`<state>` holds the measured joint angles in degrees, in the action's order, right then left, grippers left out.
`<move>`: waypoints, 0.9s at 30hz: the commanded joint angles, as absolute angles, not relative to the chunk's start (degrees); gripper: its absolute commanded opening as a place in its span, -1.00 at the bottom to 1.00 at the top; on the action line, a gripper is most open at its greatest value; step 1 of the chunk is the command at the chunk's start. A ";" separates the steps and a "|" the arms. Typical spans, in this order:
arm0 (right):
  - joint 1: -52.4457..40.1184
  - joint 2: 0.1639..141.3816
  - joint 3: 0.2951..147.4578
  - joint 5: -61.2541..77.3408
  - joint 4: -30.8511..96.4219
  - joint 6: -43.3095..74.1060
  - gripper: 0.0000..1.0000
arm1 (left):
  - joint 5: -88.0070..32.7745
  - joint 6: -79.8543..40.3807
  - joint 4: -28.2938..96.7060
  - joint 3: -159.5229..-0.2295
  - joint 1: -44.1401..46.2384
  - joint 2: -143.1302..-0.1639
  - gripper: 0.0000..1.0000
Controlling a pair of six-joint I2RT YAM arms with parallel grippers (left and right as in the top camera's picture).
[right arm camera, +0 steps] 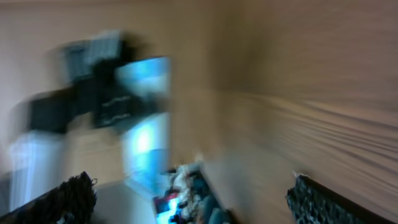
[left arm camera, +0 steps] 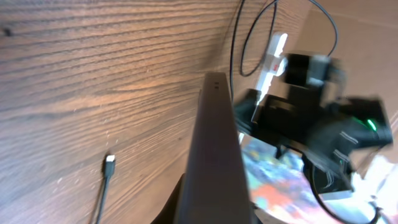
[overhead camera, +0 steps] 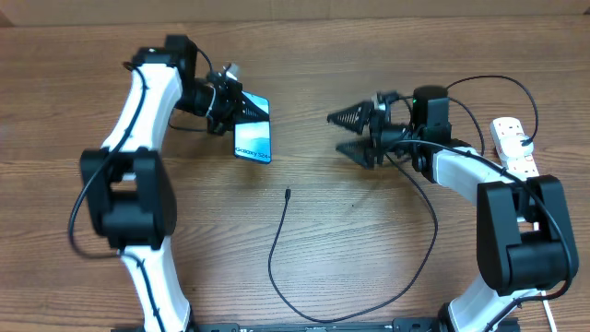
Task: Plug charger to phone and switch on socket
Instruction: 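Move the right gripper down over the black cable's USB-C plug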
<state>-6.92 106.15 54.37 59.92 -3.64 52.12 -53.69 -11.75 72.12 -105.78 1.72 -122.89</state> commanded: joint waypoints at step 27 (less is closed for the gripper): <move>-28.71 95.04 85.47 8.80 61.95 33.76 -0.61 | -37.69 -9.72 76.36 -98.10 -4.51 -103.61 -0.91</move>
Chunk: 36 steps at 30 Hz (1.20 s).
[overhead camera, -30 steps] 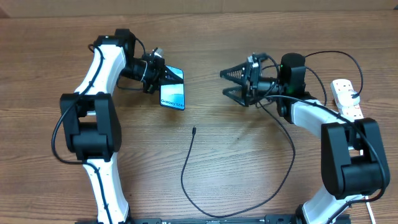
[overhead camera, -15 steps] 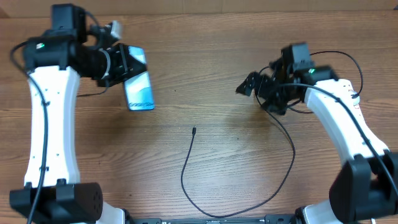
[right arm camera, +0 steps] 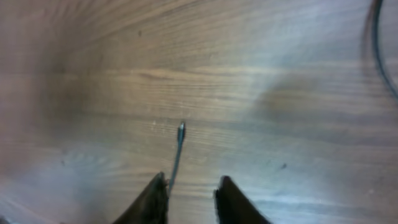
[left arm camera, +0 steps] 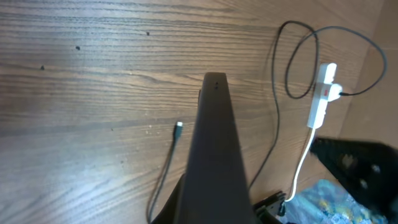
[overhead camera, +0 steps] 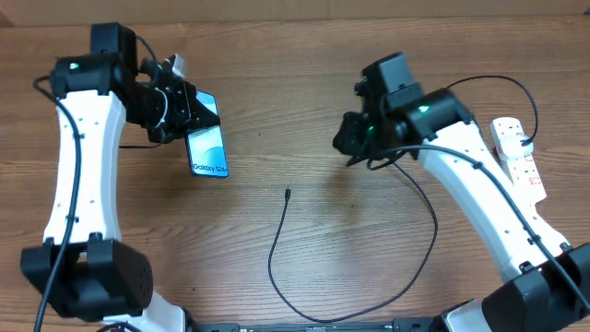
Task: Plug charger to phone and switch on socket
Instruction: 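Move the right gripper down over the black cable's USB-C plug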
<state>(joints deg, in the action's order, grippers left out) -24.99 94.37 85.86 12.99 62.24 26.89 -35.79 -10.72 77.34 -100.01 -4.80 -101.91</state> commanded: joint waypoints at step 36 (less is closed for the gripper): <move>-39.40 121.62 85.91 -6.04 62.24 46.26 -0.89 | -37.04 -11.81 72.75 -95.72 -7.20 -115.00 -0.92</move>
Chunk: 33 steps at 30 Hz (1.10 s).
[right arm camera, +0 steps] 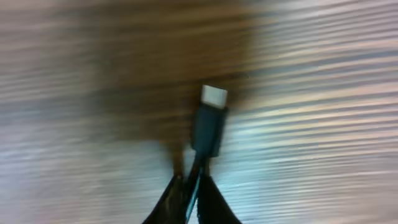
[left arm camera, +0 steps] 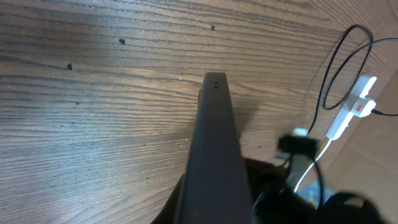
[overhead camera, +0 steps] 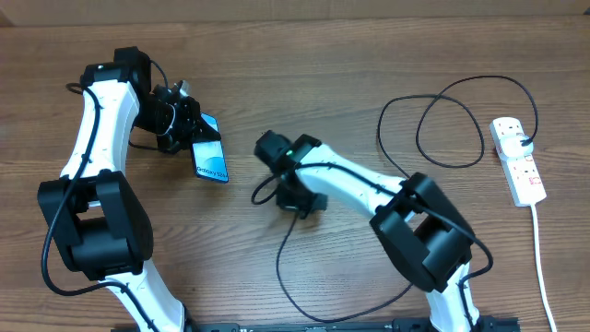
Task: Plug charger to phone and switch on socket
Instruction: 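Move the right gripper down over the black cable's USB-C plug, then close the right gripper on the USB-C plug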
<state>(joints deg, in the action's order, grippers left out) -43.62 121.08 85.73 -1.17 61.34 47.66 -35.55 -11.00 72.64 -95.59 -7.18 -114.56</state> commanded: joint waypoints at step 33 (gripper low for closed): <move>-18.57 121.64 82.85 -3.99 59.90 42.63 -0.07 | -36.88 -11.77 72.66 -95.72 -7.11 -115.00 -0.91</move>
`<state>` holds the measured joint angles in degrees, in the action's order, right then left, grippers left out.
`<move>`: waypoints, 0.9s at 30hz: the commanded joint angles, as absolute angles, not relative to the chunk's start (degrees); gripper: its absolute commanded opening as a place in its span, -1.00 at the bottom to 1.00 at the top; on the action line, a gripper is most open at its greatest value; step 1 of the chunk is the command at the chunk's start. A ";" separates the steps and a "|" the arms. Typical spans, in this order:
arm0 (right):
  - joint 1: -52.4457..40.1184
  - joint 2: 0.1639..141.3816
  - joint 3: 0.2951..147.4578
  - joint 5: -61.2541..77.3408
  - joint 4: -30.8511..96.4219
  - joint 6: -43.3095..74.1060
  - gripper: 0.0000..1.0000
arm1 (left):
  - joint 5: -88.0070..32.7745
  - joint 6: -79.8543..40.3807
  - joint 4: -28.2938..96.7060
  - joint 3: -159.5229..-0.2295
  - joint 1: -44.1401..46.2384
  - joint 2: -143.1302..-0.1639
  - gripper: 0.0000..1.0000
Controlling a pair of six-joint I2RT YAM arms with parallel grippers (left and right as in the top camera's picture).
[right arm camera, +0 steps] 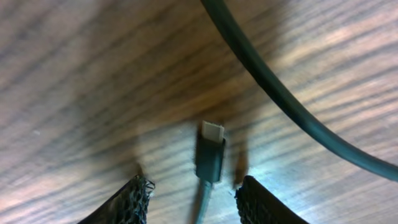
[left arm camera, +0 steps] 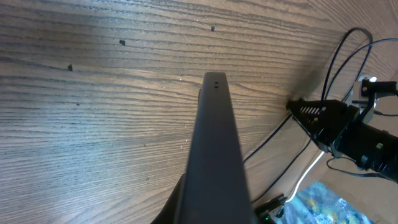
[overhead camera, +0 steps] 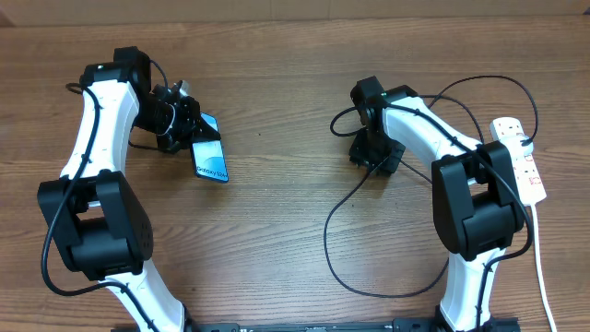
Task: Plug charger to phone and switch on socket
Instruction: 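Close the right gripper on the USB-C plug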
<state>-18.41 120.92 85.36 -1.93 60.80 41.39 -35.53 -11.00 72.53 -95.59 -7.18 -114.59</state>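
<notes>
My left gripper (overhead camera: 187,138) is shut on the phone (overhead camera: 210,160), holding it tilted over the left of the table. The left wrist view shows the phone (left arm camera: 214,137) edge-on and dark. My right gripper (overhead camera: 373,155) is right of centre, low over the wood. Its jaws stand open in the right wrist view (right arm camera: 199,199), with the charger plug (right arm camera: 211,151) between the fingertips and touching neither. The black cable (overhead camera: 325,242) trails from there toward the front edge. The white socket strip (overhead camera: 517,161) lies at the far right.
Loops of black cable (overhead camera: 461,111) lie between my right arm and the socket strip. One strand of cable (right arm camera: 280,93) crosses just beyond the plug. A white lead (overhead camera: 542,277) runs from the strip to the front right edge.
My right gripper was shut on the cable just behind the plug at the table's centre. Now it is further right and back, open, with the plug loose between its fingers. The left arm has not moved.
My left gripper held the phone up near the centre while the right was open beside it and the plug lay on the table. Then the phone was further left, the right gripper over the plug. Then it was shut on the cable; now the plug is further right and released.
</notes>
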 commanded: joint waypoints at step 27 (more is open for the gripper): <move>-15.40 121.64 80.95 -1.78 60.23 43.27 -0.44 | -36.86 -11.77 72.55 -95.72 -7.11 -115.00 -0.92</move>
<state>-15.68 119.74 83.42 -2.13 60.73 42.87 -35.53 -11.00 72.53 -95.59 -7.18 -114.59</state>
